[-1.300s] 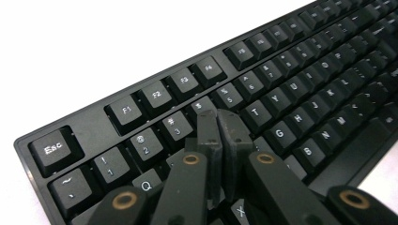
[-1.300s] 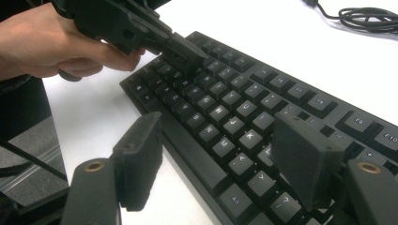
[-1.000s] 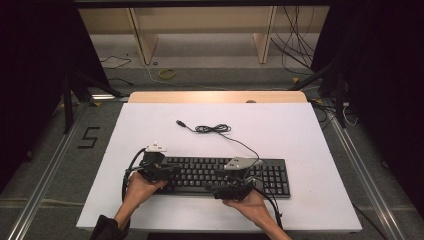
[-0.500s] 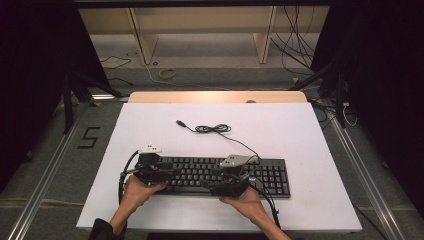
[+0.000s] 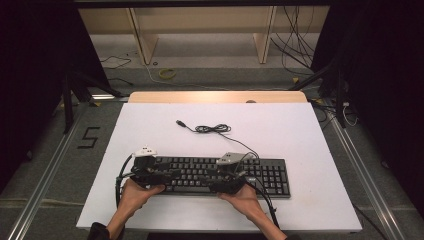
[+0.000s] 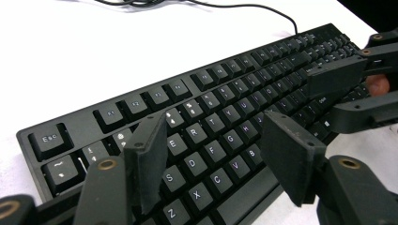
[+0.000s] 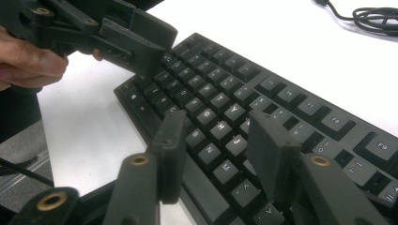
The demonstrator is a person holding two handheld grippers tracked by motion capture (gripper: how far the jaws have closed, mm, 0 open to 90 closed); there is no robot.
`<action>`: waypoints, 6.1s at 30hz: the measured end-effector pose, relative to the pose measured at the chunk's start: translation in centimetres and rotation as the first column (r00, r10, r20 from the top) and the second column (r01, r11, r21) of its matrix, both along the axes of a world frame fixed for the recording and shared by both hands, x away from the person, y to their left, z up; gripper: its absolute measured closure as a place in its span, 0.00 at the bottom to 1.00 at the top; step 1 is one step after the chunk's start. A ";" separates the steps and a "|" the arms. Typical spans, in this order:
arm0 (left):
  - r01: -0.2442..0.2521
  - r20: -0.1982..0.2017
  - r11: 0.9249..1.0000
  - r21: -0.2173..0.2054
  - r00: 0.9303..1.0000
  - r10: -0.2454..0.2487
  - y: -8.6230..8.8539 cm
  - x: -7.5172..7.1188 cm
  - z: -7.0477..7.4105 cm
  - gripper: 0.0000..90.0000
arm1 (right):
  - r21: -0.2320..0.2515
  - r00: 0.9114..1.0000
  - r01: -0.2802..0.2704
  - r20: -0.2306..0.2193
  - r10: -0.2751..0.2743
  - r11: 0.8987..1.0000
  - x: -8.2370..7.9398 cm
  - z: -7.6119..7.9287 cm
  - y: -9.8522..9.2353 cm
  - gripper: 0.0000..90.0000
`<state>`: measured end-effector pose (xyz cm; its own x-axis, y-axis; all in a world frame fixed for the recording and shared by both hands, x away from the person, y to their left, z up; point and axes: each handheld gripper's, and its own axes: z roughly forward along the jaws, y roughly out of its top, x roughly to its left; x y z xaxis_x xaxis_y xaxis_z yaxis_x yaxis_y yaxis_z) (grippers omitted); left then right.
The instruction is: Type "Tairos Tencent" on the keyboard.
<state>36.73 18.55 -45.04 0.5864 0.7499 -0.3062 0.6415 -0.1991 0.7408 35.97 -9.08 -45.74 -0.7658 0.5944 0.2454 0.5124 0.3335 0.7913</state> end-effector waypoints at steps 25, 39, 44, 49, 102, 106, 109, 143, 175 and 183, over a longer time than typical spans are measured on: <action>0.017 0.061 0.998 -0.052 0.998 -0.014 0.6 -1.7 -0.2 0.38 | -0.058 0.999 -0.024 -0.024 0.022 0.998 0.8 -0.9 1.7 0.97; 0.020 0.071 0.998 -0.061 0.997 -0.016 1.0 -2.4 -0.4 0.37 | -0.110 0.999 -0.043 -0.037 0.039 0.993 0.9 -2.0 2.8 1.00; 0.015 0.068 0.998 -0.059 0.998 -0.011 1.2 -2.5 -0.4 0.37 | -0.120 0.999 -0.042 -0.039 0.038 0.992 0.9 -2.1 3.0 1.00; 0.016 0.066 0.998 -0.056 0.998 -0.012 1.2 -2.5 -0.5 0.36 | -0.135 0.999 -0.039 -0.039 0.034 0.990 1.0 -2.3 3.0 1.00; 0.040 0.045 0.999 0.014 0.998 -0.040 0.4 -1.7 -0.9 0.68 | 0.002 1.000 0.007 -0.014 -0.007 1.000 -0.3 0.0 -0.5 0.50; 0.061 0.025 0.997 0.043 0.998 -0.063 -0.2 -1.4 -1.2 0.79 | 0.003 1.000 0.006 -0.009 -0.006 1.000 -0.5 0.1 -0.8 0.48; 0.081 0.021 0.994 0.070 0.996 -0.083 -0.6 -1.3 -1.3 0.87 | 0.007 1.000 0.009 -0.006 -0.009 1.000 -0.7 0.1 -1.1 0.46; 0.116 -0.059 0.979 0.167 0.992 -0.108 -2.1 -0.4 -2.6 1.00 | 0.021 1.000 0.006 0.000 -0.006 1.000 -1.8 0.1 -2.1 0.41; 0.064 -0.018 0.996 0.059 0.998 -0.063 -0.8 -0.4 -0.7 0.62 | 0.024 1.000 0.005 0.001 -0.005 1.000 -1.9 0.1 -2.0 0.40; 0.041 -0.019 0.998 0.055 0.999 -0.040 -0.7 -0.3 -0.6 0.55 | 0.025 1.000 0.005 0.002 -0.005 1.000 -1.9 0.2 -2.0 0.40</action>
